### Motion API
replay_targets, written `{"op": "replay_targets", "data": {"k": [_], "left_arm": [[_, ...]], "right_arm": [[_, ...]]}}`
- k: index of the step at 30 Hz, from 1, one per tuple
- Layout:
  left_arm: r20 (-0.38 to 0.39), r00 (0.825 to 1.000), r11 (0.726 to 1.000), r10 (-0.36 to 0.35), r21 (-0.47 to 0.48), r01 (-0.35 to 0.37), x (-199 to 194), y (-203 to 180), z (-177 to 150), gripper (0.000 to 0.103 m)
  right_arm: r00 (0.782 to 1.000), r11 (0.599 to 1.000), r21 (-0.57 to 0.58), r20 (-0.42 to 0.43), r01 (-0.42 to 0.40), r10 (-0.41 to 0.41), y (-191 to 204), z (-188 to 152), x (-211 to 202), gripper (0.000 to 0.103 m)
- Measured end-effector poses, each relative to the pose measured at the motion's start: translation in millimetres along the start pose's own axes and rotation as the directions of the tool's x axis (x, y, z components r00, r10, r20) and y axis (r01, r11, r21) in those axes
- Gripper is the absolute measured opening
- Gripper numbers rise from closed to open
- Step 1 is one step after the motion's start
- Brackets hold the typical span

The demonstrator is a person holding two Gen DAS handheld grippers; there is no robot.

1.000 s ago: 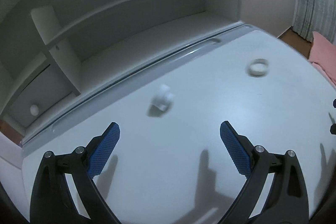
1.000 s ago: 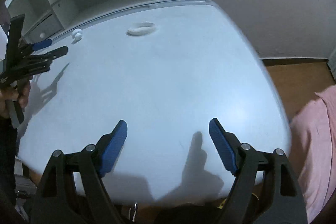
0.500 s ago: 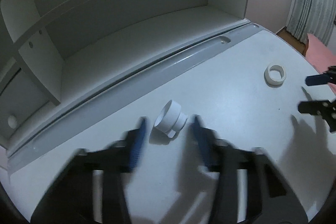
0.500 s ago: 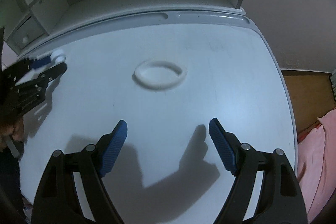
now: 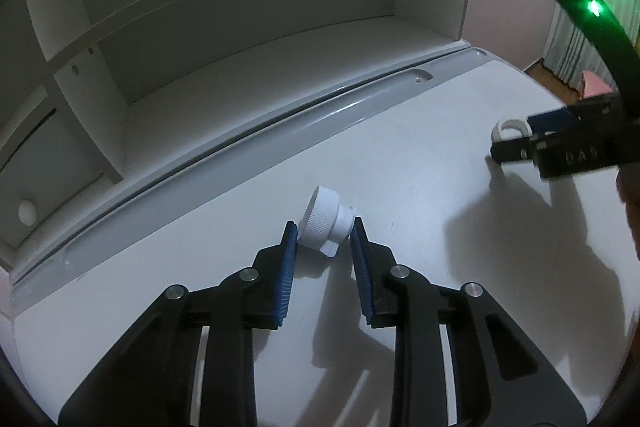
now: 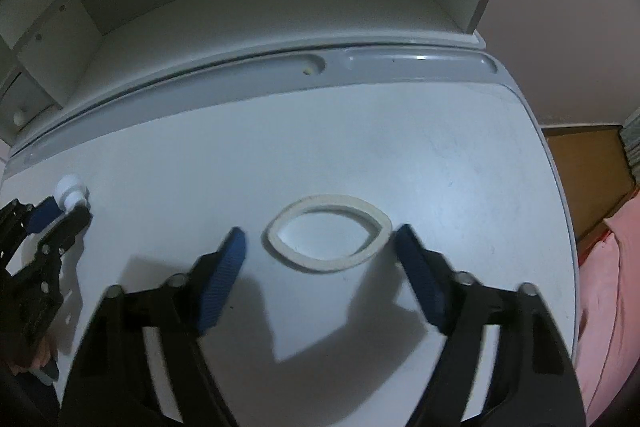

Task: Collect trash
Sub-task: 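Grasp the white bottle cap with the left tool while the right tool grasps the tape roll, then carry the bottle cap and tape roll to the bin and open both tools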

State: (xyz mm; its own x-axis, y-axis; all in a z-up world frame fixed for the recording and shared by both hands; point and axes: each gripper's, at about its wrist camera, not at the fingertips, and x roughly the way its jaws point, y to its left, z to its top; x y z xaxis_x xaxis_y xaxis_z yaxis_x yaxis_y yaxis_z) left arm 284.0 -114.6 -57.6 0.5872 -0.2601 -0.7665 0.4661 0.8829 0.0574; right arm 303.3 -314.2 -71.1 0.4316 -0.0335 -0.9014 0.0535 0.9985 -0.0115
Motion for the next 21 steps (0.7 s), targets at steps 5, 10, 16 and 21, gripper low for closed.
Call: {"op": "replay_targets", "data": {"k": [5,10,16,21], "left_arm": [[0.011,1.000,1.000,-0.012,0.001,0.012,-8,0,-2,0.025],[0.020,0.999,0.999,-0.036,0.015,0.036,-14,-8,-1,0.025],[0.009,0.997,0.995,-0.079,0.063,0.079,-32,-41,-10,0.025],[0.038,0.984,0.970,-0.172,0.183,0.162,-67,-117,-11,0.024]], "right_arm": [[1.000,0.999,0.038,-0.016,0.004,-0.003,-6,0,0,0.058],[1.000,0.998,0.070,0.001,-0.006,0.006,-20,-26,-22,0.058],[1.000,0.993,0.115,0.026,0.010,-0.013,-68,-90,-68,0.058],[0.996,0.979,0.193,0.049,0.060,-0.071,-127,-167,-111,0.058]]}}
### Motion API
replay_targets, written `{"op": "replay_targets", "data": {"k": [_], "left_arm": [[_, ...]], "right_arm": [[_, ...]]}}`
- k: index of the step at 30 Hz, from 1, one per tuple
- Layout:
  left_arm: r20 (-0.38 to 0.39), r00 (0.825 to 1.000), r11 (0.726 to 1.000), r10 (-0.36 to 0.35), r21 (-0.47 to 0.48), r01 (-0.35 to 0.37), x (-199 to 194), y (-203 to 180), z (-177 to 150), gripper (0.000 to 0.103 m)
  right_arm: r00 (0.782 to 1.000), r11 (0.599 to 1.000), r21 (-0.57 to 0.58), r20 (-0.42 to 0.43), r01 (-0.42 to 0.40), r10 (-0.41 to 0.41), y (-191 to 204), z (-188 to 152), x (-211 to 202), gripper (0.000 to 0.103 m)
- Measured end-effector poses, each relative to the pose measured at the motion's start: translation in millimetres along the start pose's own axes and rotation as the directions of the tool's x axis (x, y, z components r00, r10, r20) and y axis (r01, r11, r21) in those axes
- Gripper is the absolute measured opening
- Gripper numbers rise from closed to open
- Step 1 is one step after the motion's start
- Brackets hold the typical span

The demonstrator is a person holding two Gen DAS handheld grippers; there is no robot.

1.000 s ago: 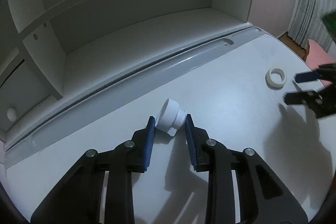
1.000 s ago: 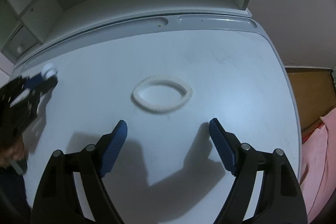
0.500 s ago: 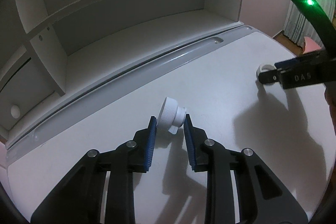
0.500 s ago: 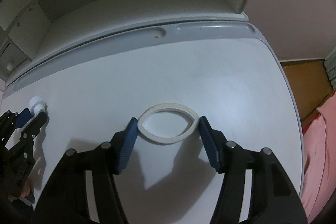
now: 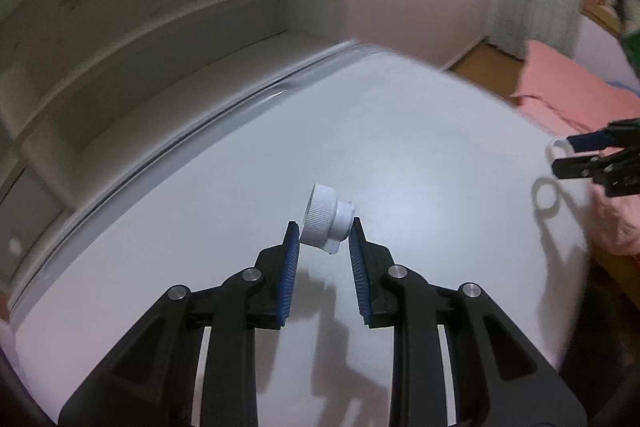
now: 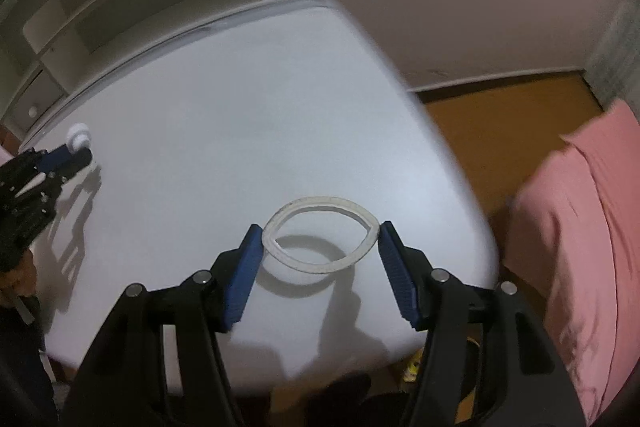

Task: Collect trash
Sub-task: 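Carry the bottle cap and tape roll to the bin and open both tools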

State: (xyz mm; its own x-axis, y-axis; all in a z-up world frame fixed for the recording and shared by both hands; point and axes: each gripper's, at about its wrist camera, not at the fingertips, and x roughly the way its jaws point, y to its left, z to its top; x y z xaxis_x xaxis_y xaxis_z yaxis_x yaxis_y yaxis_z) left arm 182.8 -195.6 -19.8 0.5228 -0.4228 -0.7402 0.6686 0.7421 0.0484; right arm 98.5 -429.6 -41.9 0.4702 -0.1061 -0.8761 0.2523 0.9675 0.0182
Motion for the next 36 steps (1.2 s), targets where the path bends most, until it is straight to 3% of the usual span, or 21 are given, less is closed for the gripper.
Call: {"op": "replay_targets", "data": {"k": [5,9,13,17,24,28,31,36], "left_arm": [[0.040,0.992,0.986,-0.118,0.126,0.113,-19,-101,14,0.024],[0.053,0.969,0.943,-0.240,0.250,0.220,-34,-192,17,0.024],[0.015,0.935,0.876,-0.354,0.357,0.325,-37,-283,4,0.024],[-0.071,0.886,0.801,-0.459,0.400,0.447,-26,-359,-18,0.024],[-0.187,0.826,0.716,-0.532,0.421,0.557,4,-443,-61,0.024],[-0.225,0.837,0.696,-0.499,0.471,0.542,26,-478,-80,0.024],[-0.267,0.828,0.685,-0.493,0.468,0.559,42,-491,-89,0.024],[-0.314,0.830,0.680,-0.461,0.477,0.557,65,-508,-109,0.024]], "right_arm": [[0.998,0.992,0.111,0.016,0.053,-0.055,-81,-66,-34,0.058],[0.994,0.971,0.220,0.018,0.098,-0.104,-144,-123,-57,0.058],[0.989,0.931,0.338,0.005,0.139,-0.149,-203,-194,-83,0.058],[0.982,0.881,0.441,-0.012,0.173,-0.187,-245,-259,-99,0.058],[0.975,0.811,0.548,-0.038,0.203,-0.218,-284,-341,-100,0.059],[0.976,0.800,0.562,-0.075,0.210,-0.204,-284,-369,-71,0.059],[0.980,0.792,0.579,-0.088,0.194,-0.176,-283,-386,-54,0.059],[0.980,0.801,0.564,-0.121,0.200,-0.160,-285,-395,-37,0.059]]}}
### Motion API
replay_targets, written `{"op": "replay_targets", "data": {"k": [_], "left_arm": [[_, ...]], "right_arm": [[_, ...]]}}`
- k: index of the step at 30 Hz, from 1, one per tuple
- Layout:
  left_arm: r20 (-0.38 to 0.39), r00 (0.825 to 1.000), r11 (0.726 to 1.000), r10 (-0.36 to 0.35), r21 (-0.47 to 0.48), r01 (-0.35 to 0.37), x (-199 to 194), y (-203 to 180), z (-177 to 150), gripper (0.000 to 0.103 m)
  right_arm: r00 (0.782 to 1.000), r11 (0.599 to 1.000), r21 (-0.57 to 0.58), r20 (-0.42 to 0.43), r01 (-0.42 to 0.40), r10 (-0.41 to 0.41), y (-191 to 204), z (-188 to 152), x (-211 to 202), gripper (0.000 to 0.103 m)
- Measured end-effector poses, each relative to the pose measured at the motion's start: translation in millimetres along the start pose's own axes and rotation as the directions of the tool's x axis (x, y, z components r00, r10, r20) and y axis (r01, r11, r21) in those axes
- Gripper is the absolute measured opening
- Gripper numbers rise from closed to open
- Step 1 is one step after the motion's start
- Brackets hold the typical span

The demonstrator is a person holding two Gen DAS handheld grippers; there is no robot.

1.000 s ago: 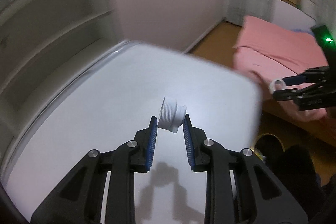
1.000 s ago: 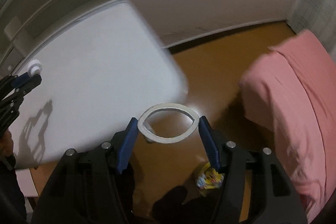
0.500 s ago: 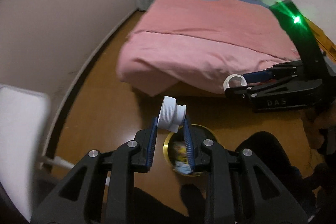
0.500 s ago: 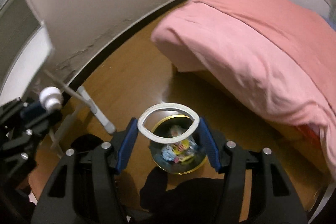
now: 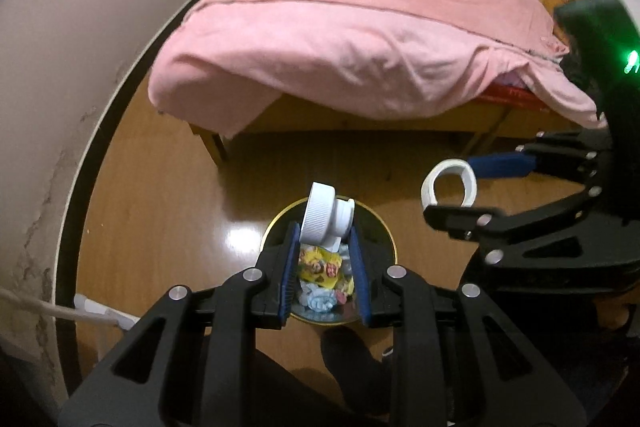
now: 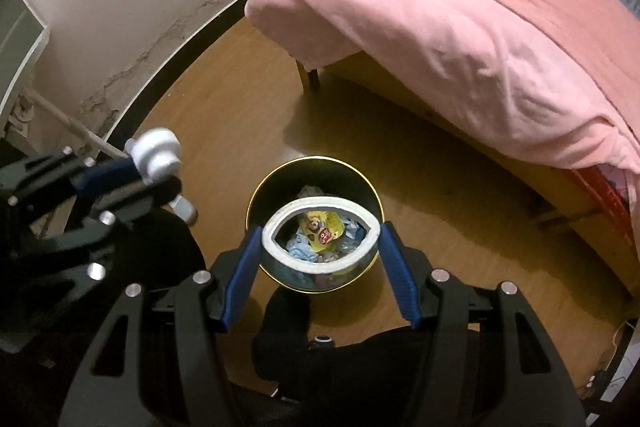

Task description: Collect trash

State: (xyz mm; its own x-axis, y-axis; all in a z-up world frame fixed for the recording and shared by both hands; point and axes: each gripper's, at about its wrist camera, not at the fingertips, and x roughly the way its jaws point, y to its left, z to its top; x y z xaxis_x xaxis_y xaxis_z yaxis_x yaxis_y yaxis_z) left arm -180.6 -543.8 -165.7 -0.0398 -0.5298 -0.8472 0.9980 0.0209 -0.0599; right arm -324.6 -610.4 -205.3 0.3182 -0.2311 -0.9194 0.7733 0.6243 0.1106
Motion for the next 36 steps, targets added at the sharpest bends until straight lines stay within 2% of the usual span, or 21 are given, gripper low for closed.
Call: {"op": "replay_targets", "data": {"k": [10,12,13,14,22,27,30,31,32,36], "left_arm": [[-0.025,1.000,1.000,0.005,-0.004,-0.005,14,-1,-6,0.024],[-0.024,1.000,1.000,0.006,-0.007,-0.006,15,0,-7,0.024],[-0.025,1.000,1.000,0.007,-0.008,-0.007,15,1,-8,0.024],[-0.026,1.000,1.000,0.006,-0.009,-0.007,14,2,-8,0.024],[-0.025,1.000,1.000,-0.006,-0.009,0.006,15,-1,-8,0.024],[-0.016,0.998,0.998,-0.063,-0.015,0.063,19,-8,-8,0.025],[-0.004,0.997,0.996,-0.082,-0.019,0.082,21,-11,-7,0.041],[0.003,0.997,0.996,-0.083,-0.020,0.083,22,-12,-7,0.052],[0.010,0.997,0.997,-0.076,-0.022,0.077,21,-12,-7,0.059],[0.018,0.999,0.998,-0.052,-0.027,0.052,18,-10,-7,0.072]], "right_arm": [[1.000,1.000,-0.002,-0.011,-0.027,0.027,1,2,11,0.059],[0.999,0.999,0.012,-0.009,-0.032,0.032,-1,4,12,0.067],[0.999,0.999,0.017,-0.006,-0.037,0.037,-3,5,12,0.076],[0.999,0.999,0.021,0.001,-0.039,0.039,-4,6,11,0.077],[0.999,0.998,0.048,0.019,-0.039,0.038,-10,9,4,0.077],[0.998,0.997,0.065,0.045,-0.037,0.034,-16,11,-7,0.079],[0.998,0.996,0.078,0.060,-0.039,0.035,-20,12,-13,0.080],[0.997,0.996,0.079,0.066,-0.041,0.036,-22,13,-15,0.080],[0.997,0.996,0.081,0.070,-0.041,0.036,-23,14,-17,0.080],[0.996,0.996,0.079,0.078,-0.044,0.038,-23,16,-21,0.080]]}}
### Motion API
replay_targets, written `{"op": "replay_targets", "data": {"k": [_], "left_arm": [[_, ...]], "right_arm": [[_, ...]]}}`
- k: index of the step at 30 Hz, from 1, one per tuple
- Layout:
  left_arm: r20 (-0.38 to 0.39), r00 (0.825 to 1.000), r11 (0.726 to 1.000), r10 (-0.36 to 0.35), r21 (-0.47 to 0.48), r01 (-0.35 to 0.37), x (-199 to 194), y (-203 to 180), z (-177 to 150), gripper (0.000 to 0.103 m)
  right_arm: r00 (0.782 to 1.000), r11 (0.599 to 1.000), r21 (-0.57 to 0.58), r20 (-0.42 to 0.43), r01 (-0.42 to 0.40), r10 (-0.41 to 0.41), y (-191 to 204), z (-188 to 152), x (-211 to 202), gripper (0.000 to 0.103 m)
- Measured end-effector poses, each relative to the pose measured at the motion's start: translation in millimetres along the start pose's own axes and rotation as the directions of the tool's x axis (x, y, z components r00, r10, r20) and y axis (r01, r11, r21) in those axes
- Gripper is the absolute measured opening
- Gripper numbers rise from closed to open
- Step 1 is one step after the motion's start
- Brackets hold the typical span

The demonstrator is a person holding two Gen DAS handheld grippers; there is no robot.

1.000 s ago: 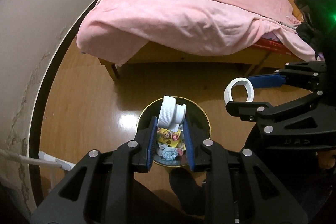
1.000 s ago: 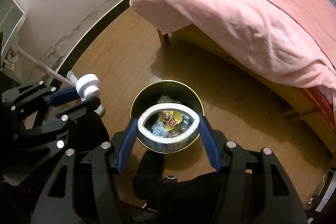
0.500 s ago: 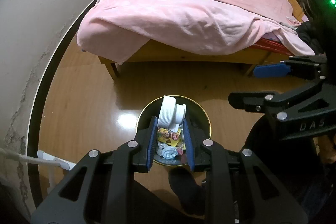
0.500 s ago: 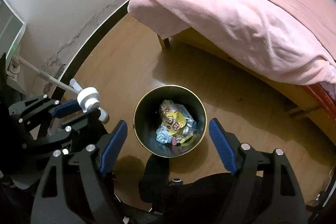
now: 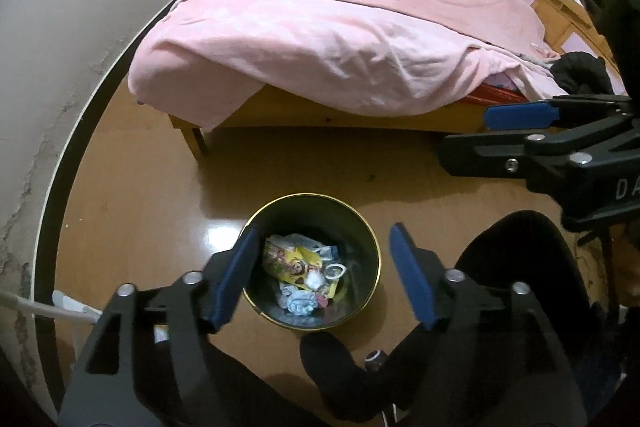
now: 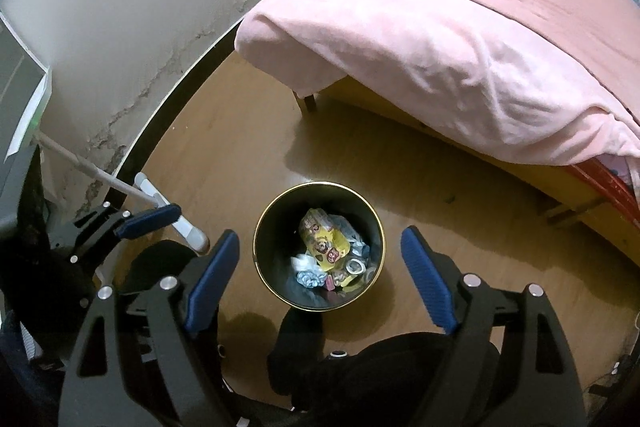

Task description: Collect trash

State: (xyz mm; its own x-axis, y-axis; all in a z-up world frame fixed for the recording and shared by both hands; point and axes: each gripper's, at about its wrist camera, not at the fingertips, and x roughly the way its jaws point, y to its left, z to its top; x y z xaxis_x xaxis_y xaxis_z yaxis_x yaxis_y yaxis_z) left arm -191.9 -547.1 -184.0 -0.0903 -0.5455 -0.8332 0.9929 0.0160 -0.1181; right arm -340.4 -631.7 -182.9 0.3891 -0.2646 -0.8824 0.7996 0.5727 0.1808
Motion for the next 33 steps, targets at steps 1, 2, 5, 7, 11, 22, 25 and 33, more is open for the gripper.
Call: {"op": "replay_targets", "data": {"k": [1,2,5,7,11,22,25,33], "left_arm": [[0.005,1.000,1.000,0.012,-0.004,-0.012,-3,2,0,0.076],[0.010,1.000,1.000,0.023,-0.008,-0.023,-7,4,0,0.081],[0.025,0.996,0.997,0.080,-0.022,-0.080,-24,12,1,0.090],[0.044,0.991,0.991,0.127,-0.036,-0.125,-42,19,1,0.092],[0.101,0.974,0.977,0.201,-0.099,-0.191,-97,41,-2,0.095],[0.206,0.829,0.804,0.520,-0.444,-0.395,-301,136,-81,0.096],[0.168,0.761,0.706,0.627,-0.536,-0.463,-349,157,-118,0.096],[0.014,0.620,0.442,0.784,-0.714,-0.543,-438,184,-222,0.096]], "right_arm": [[1.000,1.000,-0.003,0.001,0.000,0.000,1,1,-1,0.080],[1.000,1.000,-0.005,0.002,-0.001,0.001,2,2,-1,0.081],[1.000,1.000,-0.013,0.011,-0.005,0.005,8,7,-5,0.082],[1.000,0.999,-0.037,0.026,-0.011,0.012,18,15,-11,0.083],[0.996,0.995,-0.100,0.088,-0.013,0.022,46,36,-32,0.085],[0.956,0.900,-0.401,0.153,-0.172,0.251,215,70,-74,0.087],[0.938,0.836,-0.500,0.118,-0.226,0.325,274,63,-80,0.088],[0.885,0.629,-0.703,0.000,-0.332,0.466,411,19,-92,0.088]]}}
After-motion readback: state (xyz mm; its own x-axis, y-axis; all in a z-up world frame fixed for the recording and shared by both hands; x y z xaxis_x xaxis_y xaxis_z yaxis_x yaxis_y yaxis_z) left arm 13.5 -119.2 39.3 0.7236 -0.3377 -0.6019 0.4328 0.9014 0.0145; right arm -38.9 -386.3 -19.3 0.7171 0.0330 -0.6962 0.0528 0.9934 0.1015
